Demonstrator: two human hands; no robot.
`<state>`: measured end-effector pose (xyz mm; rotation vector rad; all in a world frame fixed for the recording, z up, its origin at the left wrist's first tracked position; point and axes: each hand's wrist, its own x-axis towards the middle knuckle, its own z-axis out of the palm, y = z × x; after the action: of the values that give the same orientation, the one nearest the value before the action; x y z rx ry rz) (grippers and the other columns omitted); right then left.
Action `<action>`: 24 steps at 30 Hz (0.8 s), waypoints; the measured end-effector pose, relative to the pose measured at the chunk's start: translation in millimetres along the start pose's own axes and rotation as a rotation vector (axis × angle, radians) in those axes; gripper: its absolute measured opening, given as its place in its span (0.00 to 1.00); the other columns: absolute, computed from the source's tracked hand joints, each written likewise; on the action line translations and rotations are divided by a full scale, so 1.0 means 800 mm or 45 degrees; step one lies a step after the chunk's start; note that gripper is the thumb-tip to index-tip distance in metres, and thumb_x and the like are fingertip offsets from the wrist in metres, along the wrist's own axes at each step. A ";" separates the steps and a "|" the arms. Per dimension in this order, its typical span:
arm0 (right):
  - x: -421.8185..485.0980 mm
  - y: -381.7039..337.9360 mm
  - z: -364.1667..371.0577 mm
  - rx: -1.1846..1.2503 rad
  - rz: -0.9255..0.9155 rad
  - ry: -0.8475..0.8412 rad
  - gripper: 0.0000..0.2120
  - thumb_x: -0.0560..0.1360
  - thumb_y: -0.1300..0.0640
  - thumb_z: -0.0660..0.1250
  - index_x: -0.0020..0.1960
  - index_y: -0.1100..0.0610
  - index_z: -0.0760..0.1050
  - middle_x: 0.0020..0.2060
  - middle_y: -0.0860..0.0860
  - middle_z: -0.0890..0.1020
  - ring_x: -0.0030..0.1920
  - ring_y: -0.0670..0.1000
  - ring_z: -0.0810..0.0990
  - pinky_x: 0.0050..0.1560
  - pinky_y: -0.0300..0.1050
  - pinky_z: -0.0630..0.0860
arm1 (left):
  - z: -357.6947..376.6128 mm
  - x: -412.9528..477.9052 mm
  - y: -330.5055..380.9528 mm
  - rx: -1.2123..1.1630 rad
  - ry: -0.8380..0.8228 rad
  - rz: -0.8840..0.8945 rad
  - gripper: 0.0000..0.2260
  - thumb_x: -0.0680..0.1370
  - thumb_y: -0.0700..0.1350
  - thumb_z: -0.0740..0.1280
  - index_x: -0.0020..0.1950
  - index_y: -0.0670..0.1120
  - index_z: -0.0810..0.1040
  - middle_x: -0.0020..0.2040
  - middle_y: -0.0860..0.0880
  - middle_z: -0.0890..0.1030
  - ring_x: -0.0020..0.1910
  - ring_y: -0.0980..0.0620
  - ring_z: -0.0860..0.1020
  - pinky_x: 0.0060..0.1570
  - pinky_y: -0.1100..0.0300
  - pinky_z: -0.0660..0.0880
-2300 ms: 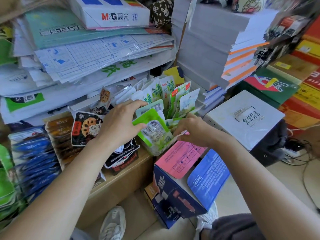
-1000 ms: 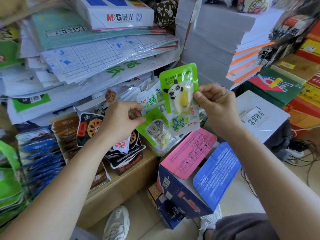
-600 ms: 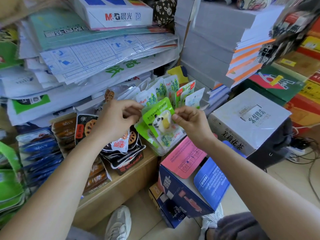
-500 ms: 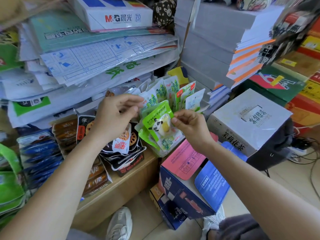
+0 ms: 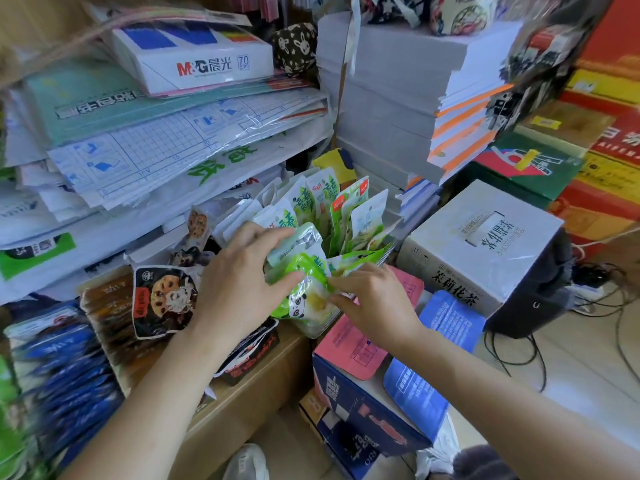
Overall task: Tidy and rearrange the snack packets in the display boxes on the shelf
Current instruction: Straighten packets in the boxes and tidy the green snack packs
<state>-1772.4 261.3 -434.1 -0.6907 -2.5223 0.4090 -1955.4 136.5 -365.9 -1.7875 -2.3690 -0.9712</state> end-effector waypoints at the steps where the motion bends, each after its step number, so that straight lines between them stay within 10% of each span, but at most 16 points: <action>1: 0.000 0.003 -0.003 0.016 -0.010 -0.053 0.10 0.74 0.47 0.70 0.50 0.52 0.84 0.36 0.48 0.83 0.42 0.55 0.78 0.44 0.49 0.73 | 0.003 0.001 0.003 0.013 -0.013 -0.014 0.27 0.72 0.57 0.76 0.70 0.58 0.75 0.54 0.57 0.72 0.46 0.54 0.77 0.45 0.53 0.78; 10: 0.045 0.035 -0.034 -0.005 0.129 -0.201 0.21 0.74 0.59 0.74 0.67 0.57 0.78 0.62 0.51 0.81 0.61 0.54 0.79 0.63 0.51 0.75 | 0.010 0.003 0.001 0.023 -0.081 -0.066 0.17 0.71 0.49 0.79 0.59 0.53 0.82 0.47 0.58 0.76 0.37 0.62 0.72 0.43 0.59 0.72; 24: 0.066 0.047 -0.038 0.005 0.206 0.024 0.04 0.72 0.59 0.74 0.39 0.56 0.83 0.34 0.49 0.83 0.35 0.53 0.79 0.39 0.51 0.77 | 0.005 0.000 -0.016 0.035 -0.093 -0.150 0.12 0.71 0.49 0.79 0.53 0.53 0.83 0.43 0.60 0.82 0.43 0.59 0.79 0.40 0.61 0.72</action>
<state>-1781.2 325.7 -403.9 -0.8961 -2.4558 0.4606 -1965.6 136.1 -374.9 -1.7203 -2.5448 -0.8945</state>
